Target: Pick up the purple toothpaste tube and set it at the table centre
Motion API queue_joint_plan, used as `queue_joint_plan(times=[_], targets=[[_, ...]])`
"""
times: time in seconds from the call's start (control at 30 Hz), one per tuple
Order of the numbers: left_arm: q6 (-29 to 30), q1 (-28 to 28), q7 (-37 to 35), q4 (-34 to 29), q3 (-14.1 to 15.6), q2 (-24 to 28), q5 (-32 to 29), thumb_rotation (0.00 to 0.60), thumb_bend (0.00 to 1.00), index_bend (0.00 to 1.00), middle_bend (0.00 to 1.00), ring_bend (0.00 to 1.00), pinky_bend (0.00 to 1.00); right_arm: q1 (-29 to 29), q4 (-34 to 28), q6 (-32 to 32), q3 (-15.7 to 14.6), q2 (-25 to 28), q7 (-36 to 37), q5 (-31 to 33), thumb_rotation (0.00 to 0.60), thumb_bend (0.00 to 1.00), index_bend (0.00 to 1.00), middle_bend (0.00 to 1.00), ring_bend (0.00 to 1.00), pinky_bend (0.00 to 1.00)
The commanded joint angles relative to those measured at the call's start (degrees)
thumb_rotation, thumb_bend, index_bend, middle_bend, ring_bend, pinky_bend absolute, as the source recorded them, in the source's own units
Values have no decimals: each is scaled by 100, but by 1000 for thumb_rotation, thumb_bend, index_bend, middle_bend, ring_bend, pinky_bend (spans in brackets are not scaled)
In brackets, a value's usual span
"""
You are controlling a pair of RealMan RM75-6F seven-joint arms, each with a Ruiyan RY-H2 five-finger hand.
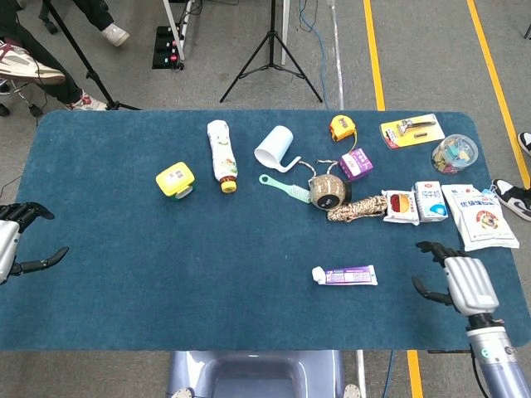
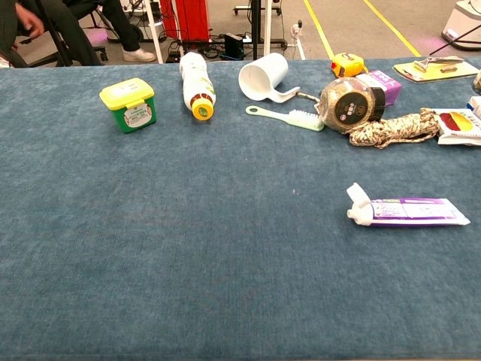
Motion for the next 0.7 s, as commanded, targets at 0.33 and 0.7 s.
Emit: queue_joint_plan(times=[0.33,0.7], targets=[[-234,-149,-116,129,-53,36,-182,392,182,333,312,251,240,595,330,-649,-58,-953,-1242,219,459,403,279,298,390,374],[-328,-167,-218,234,0,2,-200,391,182,333,312,251,240,828,521,-893,-115,-1479,-2069,608,456,403,307,298,390,365]])
